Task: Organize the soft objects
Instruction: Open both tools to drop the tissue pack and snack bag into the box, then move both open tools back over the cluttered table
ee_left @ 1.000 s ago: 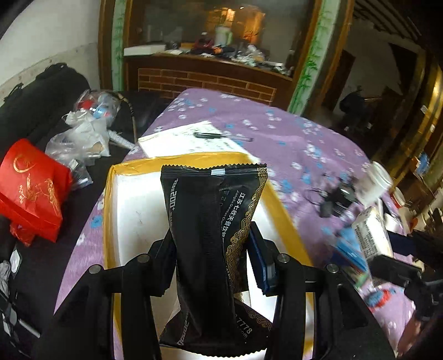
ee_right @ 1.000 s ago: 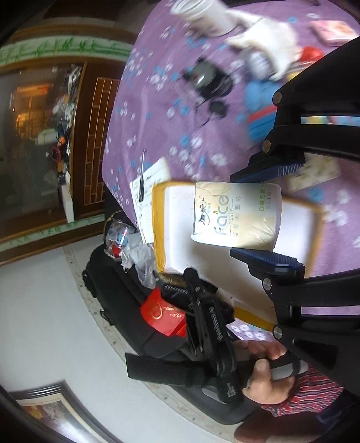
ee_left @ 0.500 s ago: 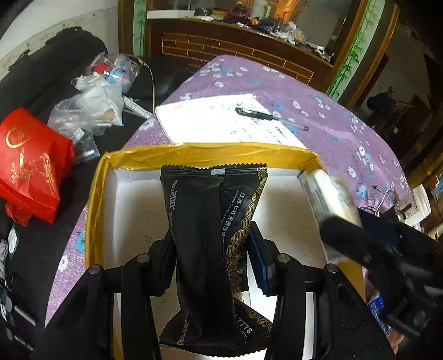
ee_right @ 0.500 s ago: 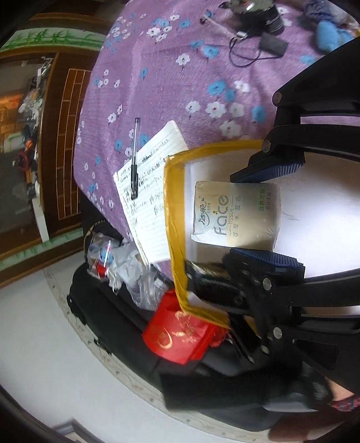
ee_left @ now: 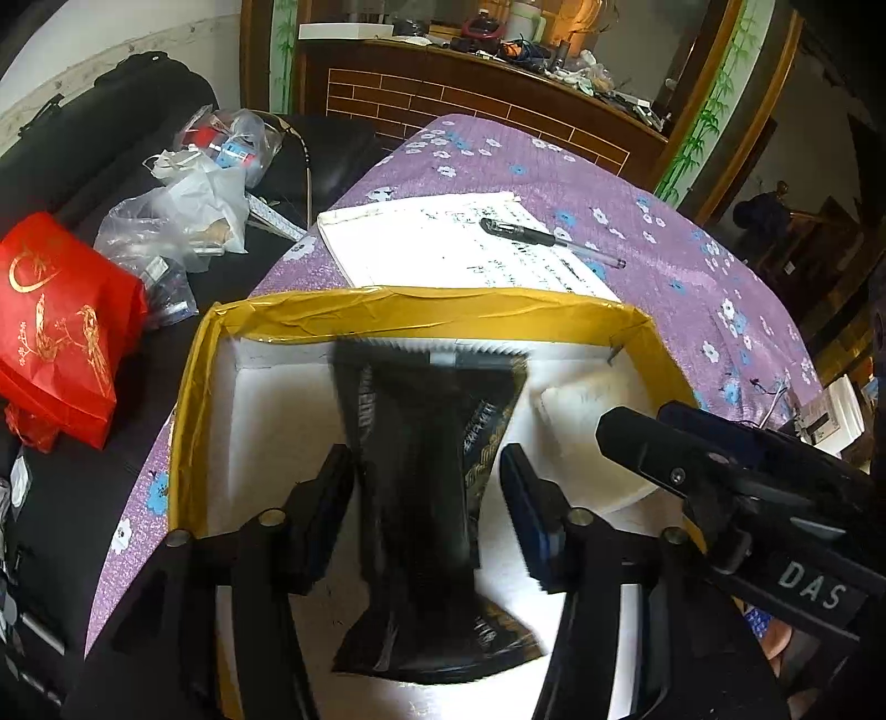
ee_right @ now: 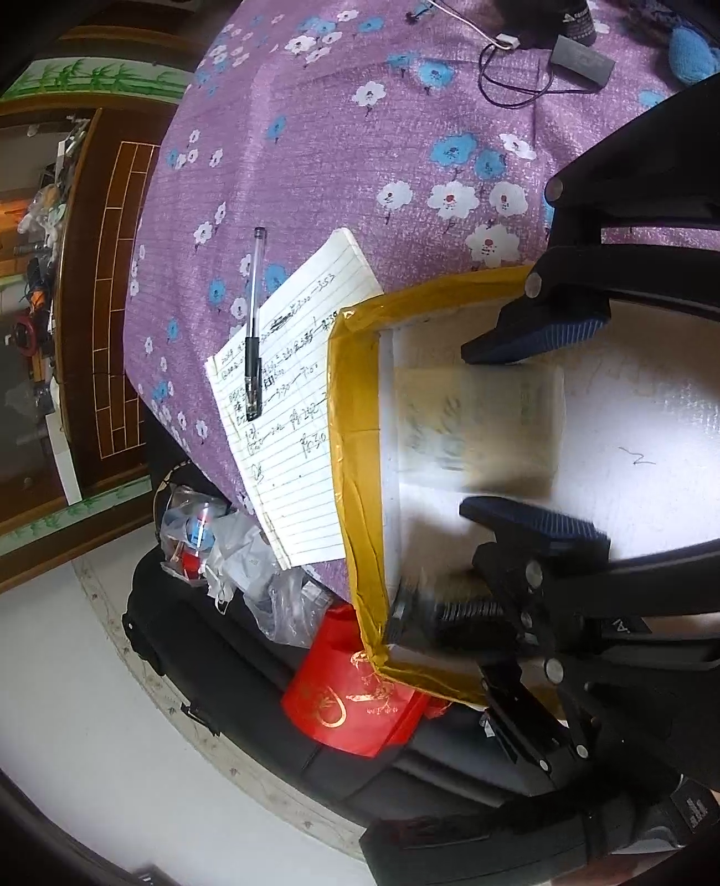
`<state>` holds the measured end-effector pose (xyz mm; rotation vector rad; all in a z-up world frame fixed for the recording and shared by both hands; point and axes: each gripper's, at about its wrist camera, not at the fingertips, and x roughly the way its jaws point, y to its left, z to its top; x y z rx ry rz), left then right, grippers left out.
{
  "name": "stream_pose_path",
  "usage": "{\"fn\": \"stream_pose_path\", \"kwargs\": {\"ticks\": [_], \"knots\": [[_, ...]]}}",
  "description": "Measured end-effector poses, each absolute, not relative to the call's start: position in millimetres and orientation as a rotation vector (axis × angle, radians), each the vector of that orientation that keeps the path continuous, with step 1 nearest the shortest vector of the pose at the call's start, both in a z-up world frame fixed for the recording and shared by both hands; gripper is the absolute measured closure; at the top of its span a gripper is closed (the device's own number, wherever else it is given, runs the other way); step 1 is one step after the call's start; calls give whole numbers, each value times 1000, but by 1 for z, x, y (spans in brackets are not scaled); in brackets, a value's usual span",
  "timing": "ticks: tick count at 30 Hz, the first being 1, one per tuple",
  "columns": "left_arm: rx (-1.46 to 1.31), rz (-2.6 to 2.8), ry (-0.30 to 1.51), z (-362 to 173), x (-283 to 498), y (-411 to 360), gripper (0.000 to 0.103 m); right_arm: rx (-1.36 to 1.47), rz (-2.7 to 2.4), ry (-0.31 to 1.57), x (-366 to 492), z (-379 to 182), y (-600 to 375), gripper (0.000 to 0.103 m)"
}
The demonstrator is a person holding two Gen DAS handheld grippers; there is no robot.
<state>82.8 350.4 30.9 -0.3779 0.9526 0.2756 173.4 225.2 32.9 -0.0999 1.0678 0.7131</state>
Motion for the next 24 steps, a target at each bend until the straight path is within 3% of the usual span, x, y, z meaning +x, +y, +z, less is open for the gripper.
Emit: {"fn": "stream_pose_path", "kwargs": {"ticks": [13,24], "knots": [[-381,203,872,66,42,328,48,31,779,1020,138,75,175,47],[-328,12,826,80,-2,233,48,145,811,981,78,89,64,45]]}}
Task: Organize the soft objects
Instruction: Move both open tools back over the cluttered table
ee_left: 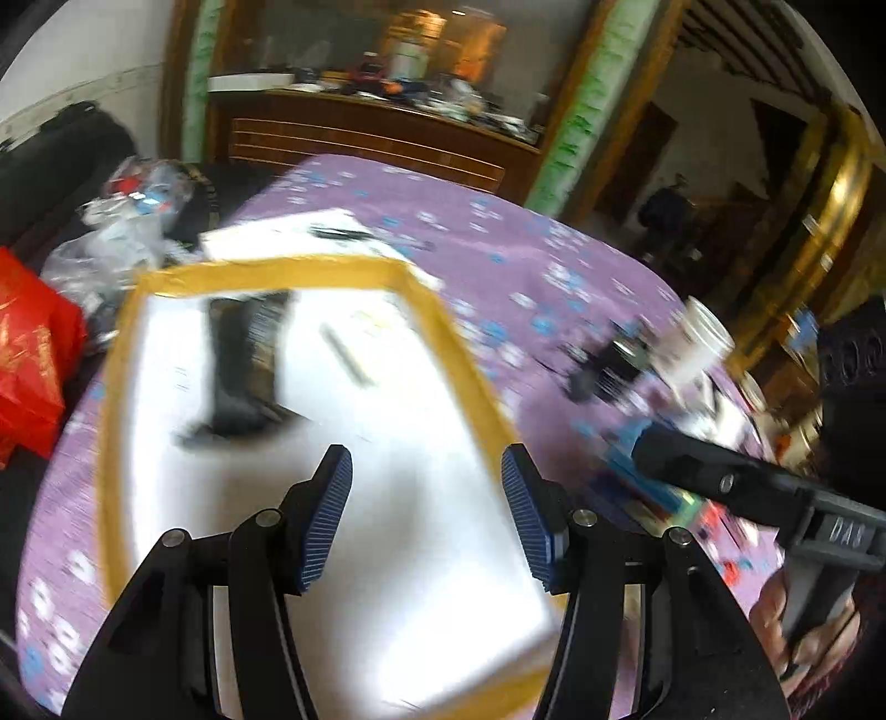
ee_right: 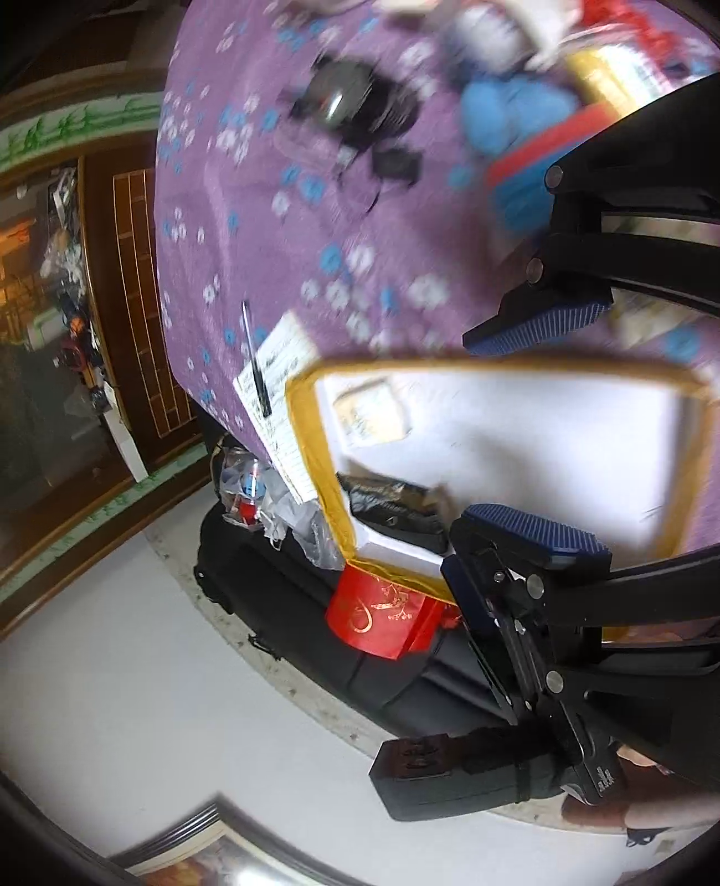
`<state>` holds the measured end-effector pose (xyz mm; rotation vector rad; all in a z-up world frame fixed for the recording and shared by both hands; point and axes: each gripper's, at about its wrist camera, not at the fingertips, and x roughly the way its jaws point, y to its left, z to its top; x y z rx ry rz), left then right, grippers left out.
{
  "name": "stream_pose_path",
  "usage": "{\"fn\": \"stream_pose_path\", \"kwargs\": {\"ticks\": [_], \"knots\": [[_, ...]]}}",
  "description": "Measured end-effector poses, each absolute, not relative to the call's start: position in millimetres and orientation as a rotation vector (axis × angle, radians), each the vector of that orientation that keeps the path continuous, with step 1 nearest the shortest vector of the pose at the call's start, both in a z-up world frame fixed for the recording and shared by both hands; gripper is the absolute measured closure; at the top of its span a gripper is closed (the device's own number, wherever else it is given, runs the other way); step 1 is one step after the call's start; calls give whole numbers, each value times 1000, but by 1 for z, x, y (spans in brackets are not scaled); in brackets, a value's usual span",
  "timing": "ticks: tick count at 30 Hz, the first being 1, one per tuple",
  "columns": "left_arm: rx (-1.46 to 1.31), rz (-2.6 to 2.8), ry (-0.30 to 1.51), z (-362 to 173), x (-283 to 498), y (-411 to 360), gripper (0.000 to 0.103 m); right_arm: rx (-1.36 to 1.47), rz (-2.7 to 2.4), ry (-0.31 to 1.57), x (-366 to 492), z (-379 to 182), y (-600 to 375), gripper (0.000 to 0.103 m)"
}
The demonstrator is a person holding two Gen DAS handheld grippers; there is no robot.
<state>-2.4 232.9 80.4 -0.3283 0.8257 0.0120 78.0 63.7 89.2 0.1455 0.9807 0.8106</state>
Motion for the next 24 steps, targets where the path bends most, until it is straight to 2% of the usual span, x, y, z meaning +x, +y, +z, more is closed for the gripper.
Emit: {"fn": "stream_pose_path", "kwargs": {"ticks": [3,5,8,14,17,20,24], "knots": [[-292,-55,840,78,-7,200,48,170,801,951,65,94,21,44],[-258,-106,864,72,-8,174,43,191,779,927,57,96,-9,39],[-195,-175,888,68,-7,135,39,249,743,898,46,96,-55,37],[-186,-196,938,65,9,91,39,340,663,863,34,91,-134,36],[-164,-268,938,69,5,64,38,374,606,860,32,83,-169,32],[-90,-346,940,64,2,32,26,415,544,853,32,73,-203,32],[75,-435,949,52,-6,-22,26,470,439,846,36,61,-240,32]]}}
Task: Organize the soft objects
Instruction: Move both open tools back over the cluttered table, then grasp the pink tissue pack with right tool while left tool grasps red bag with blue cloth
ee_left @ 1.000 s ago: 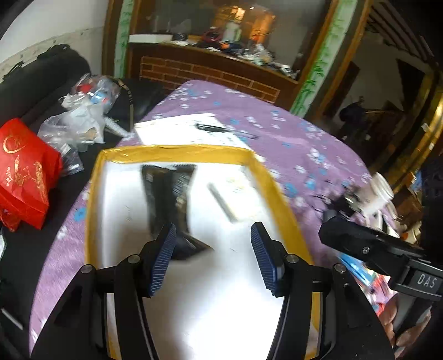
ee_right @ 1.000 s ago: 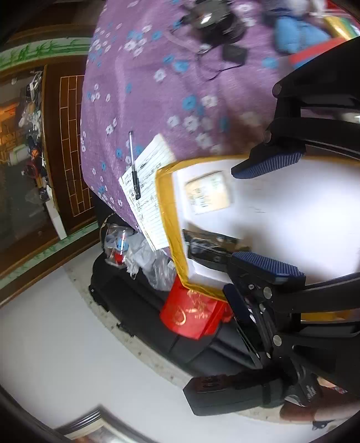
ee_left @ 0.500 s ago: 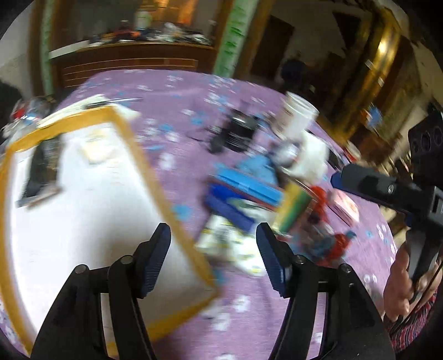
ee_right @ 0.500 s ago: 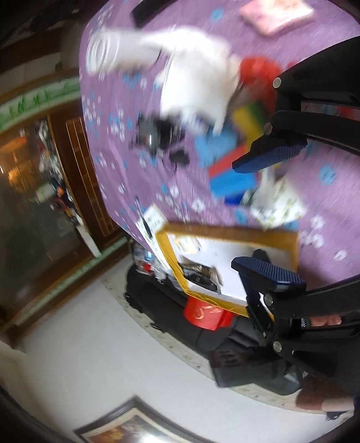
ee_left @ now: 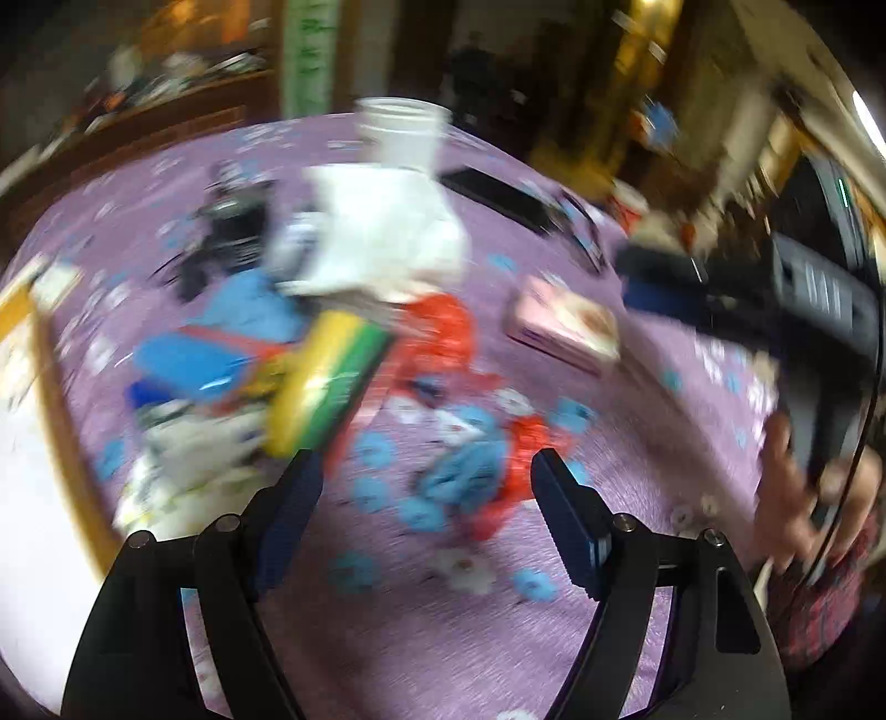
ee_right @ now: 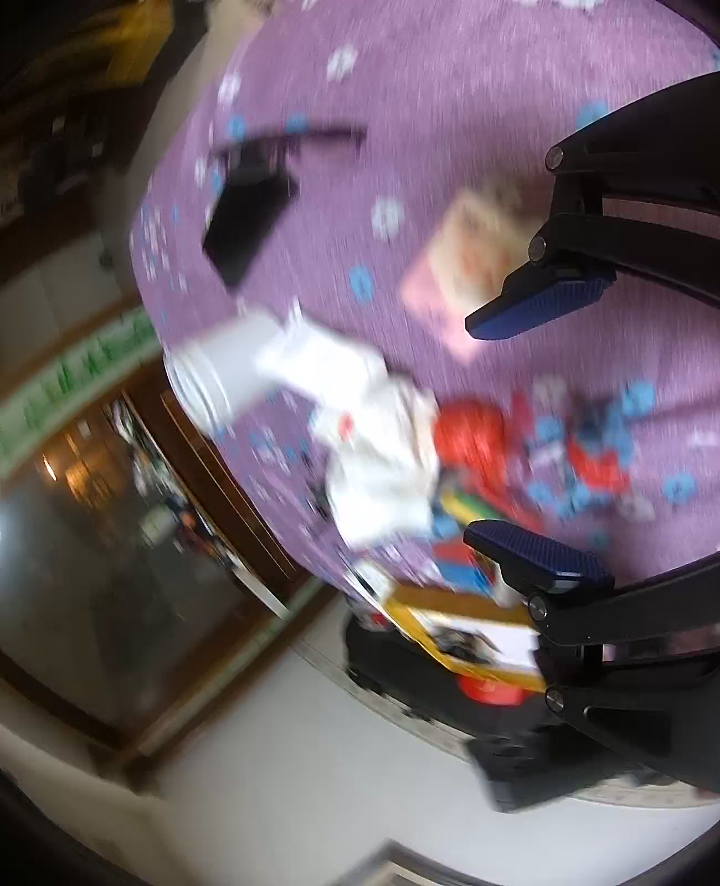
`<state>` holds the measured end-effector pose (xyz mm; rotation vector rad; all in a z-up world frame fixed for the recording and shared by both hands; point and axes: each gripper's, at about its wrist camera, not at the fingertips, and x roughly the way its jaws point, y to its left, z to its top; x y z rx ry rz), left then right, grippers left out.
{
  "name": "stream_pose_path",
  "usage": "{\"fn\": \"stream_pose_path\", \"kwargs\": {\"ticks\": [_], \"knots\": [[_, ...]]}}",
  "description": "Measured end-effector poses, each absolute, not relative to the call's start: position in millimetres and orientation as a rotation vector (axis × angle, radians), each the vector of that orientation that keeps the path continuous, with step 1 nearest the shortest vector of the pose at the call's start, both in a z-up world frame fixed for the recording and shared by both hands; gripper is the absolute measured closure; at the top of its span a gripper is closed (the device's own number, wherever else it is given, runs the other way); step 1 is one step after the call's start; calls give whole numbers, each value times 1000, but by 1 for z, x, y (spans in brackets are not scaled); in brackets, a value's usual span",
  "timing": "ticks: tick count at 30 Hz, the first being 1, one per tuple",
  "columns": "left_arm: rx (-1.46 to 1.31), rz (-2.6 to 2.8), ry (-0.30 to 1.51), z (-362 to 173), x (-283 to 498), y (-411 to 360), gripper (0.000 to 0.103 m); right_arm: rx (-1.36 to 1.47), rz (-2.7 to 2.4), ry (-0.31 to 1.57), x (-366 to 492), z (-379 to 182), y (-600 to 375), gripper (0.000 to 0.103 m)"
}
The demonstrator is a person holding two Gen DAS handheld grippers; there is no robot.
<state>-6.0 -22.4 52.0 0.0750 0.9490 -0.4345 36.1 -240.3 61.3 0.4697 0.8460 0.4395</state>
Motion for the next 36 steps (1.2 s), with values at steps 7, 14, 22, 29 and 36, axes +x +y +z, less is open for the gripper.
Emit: {"fn": "stream_pose_path", "kwargs": {"ticks": [7,14,22,29,36], "knots": [[344,-429,929,24,-1,-85,26,457,268,844,48,52,-284,23],[216,-433,944,20,-1,-76,67,436,293,924,67,14,-283,22],[132,-426,961,22,-6,-51,67,57,316,935,55,14,-215,20],[136,-432,960,21,2,-51,67,-5,257,884,51,19,-213,11],[112,-428,950,24,0,-45,67,43,310,895,56,14,-215,49]]}}
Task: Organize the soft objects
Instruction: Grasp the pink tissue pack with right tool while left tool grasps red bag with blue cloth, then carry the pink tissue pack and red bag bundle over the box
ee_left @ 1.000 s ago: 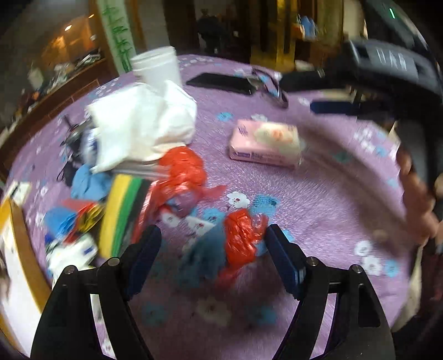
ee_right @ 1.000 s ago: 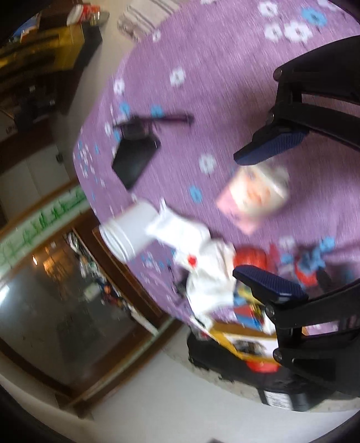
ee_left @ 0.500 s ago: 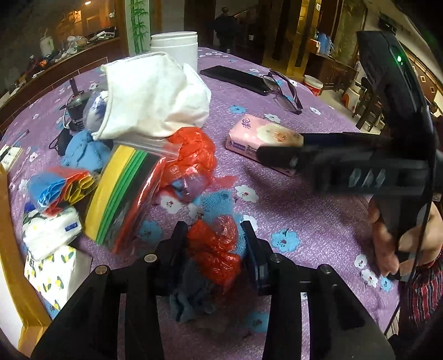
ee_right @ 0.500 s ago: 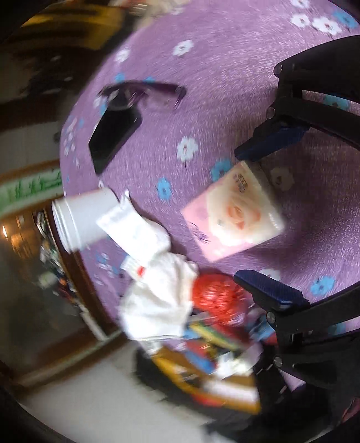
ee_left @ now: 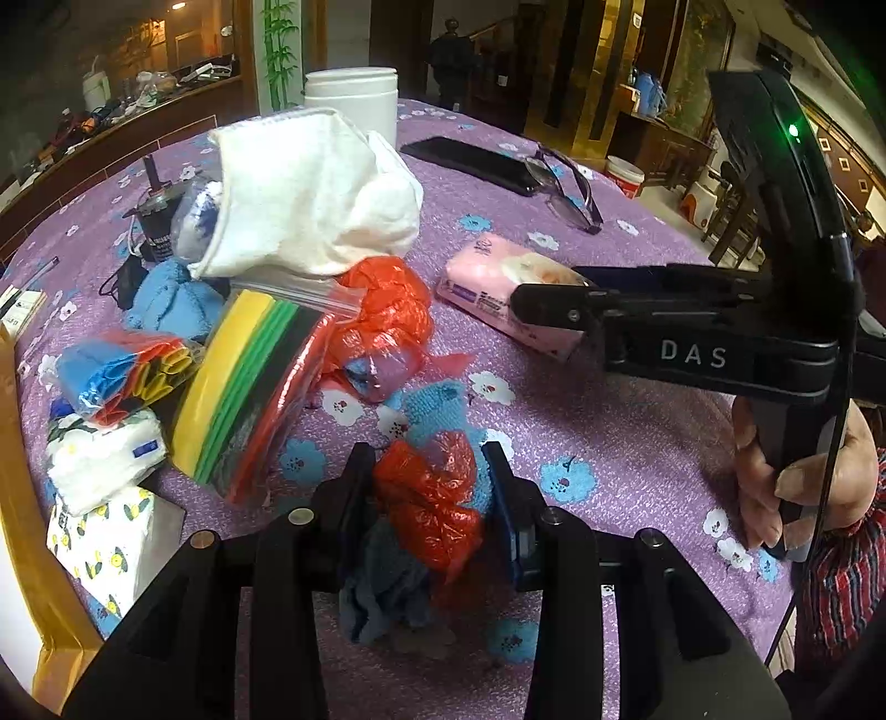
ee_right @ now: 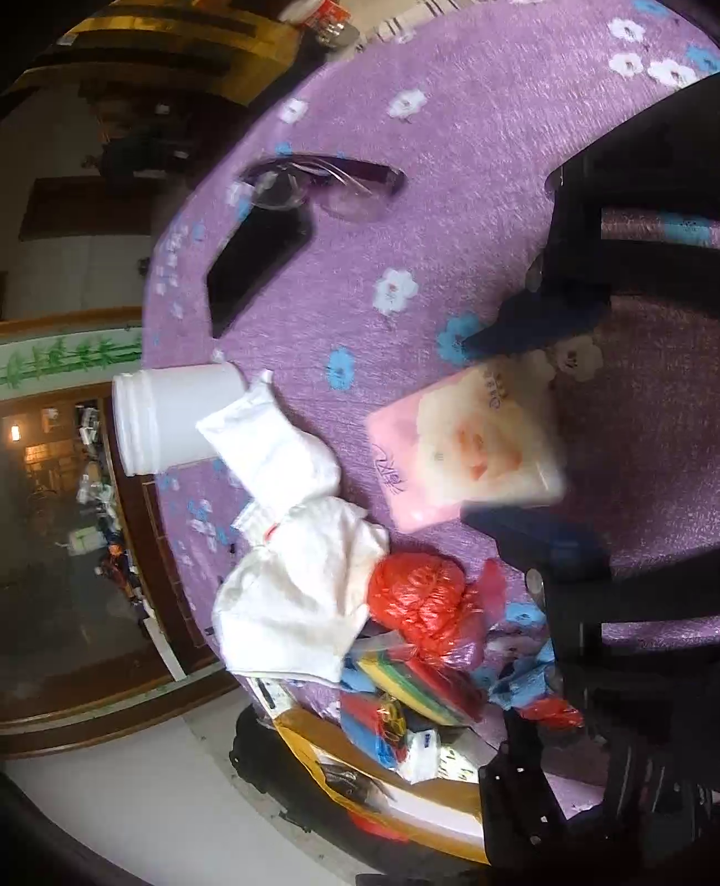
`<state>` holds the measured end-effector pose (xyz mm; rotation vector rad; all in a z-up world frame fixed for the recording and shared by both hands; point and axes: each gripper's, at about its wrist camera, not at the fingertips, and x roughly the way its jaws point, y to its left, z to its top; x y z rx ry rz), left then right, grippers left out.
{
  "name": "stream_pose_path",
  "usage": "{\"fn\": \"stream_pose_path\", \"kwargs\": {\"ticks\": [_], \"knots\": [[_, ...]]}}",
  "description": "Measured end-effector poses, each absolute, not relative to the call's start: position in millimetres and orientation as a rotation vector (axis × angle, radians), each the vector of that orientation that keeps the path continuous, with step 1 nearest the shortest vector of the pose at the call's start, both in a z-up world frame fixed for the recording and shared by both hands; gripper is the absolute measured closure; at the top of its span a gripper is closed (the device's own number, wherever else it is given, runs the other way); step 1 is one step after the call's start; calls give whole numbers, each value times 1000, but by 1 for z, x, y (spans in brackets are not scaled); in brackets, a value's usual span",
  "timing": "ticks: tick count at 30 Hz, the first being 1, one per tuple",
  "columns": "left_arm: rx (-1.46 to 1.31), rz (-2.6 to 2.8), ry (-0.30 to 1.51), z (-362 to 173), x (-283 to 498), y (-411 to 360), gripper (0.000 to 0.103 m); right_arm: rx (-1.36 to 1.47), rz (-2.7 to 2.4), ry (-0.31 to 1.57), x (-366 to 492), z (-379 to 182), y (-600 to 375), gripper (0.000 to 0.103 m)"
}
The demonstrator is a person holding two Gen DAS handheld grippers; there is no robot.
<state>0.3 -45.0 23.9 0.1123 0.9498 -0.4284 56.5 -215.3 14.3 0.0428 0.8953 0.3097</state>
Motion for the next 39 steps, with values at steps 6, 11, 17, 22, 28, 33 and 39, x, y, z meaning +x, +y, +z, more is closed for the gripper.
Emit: {"fn": "stream_pose_path", "kwargs": {"ticks": [6,11,17,22,28,33,39], "knots": [[73,-420,926,35,-3,-35,67,80,324,840,48,23,-220,50],[48,-409,901,46,-4,-27,67,112,323,779,43,33,-225,50],[36,-402,882,54,-6,-21,67,108,327,772,41,35,-223,50],[20,-388,865,61,-9,-11,67,104,306,766,39,37,-224,50],[-15,-351,834,73,-11,15,67,154,318,766,31,45,-222,50],[-59,-308,817,77,-12,44,67,163,371,764,23,61,-203,50],[-121,-246,803,78,-14,82,67,117,469,737,9,84,-165,50]]}}
